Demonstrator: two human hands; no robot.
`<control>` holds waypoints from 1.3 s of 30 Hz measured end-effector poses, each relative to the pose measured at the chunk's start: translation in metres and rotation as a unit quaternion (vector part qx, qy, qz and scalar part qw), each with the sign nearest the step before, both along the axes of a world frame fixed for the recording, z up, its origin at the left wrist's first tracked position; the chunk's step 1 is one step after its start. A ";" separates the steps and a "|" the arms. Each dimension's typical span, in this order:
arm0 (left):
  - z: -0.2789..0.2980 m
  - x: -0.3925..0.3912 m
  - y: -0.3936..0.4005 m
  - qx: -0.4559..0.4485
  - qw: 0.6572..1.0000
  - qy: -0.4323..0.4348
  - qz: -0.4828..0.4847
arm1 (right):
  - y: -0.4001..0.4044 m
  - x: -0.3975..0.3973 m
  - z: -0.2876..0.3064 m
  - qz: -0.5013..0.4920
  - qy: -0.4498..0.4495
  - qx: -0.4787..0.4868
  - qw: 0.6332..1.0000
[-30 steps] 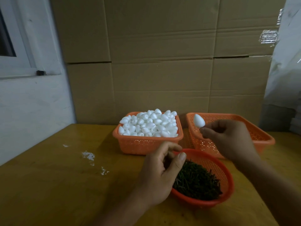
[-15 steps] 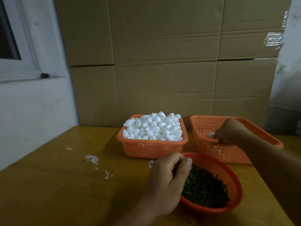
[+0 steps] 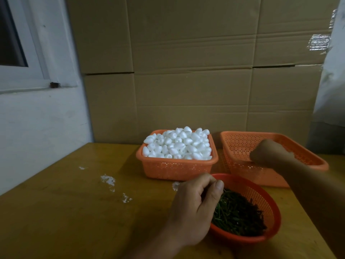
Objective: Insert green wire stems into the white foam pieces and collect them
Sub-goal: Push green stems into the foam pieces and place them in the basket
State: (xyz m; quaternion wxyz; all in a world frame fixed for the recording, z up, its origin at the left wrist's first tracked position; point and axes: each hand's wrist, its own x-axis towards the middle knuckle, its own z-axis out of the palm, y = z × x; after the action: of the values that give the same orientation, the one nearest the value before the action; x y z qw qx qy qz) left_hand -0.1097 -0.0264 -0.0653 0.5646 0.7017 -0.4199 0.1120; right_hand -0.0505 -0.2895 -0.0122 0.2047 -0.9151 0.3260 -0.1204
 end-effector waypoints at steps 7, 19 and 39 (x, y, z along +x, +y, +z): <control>-0.001 0.002 0.000 -0.003 1.000 -0.002 -0.005 | 0.035 -0.047 0.014 0.085 -0.159 -0.041 0.983; 0.013 0.036 0.010 -0.024 0.991 -0.003 0.130 | 0.091 -0.130 -0.003 0.288 -0.127 -0.074 0.946; 0.068 0.216 0.088 0.304 0.910 0.010 0.281 | 0.100 -0.131 -0.010 0.261 -0.170 -0.064 0.948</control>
State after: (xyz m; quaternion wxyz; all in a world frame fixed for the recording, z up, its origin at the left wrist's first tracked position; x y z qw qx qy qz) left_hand 0.1065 0.0615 0.0022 0.2737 0.9294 -0.2135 0.1256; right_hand -0.1812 -0.1892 -0.0225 0.2223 -0.9451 0.0279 -0.2377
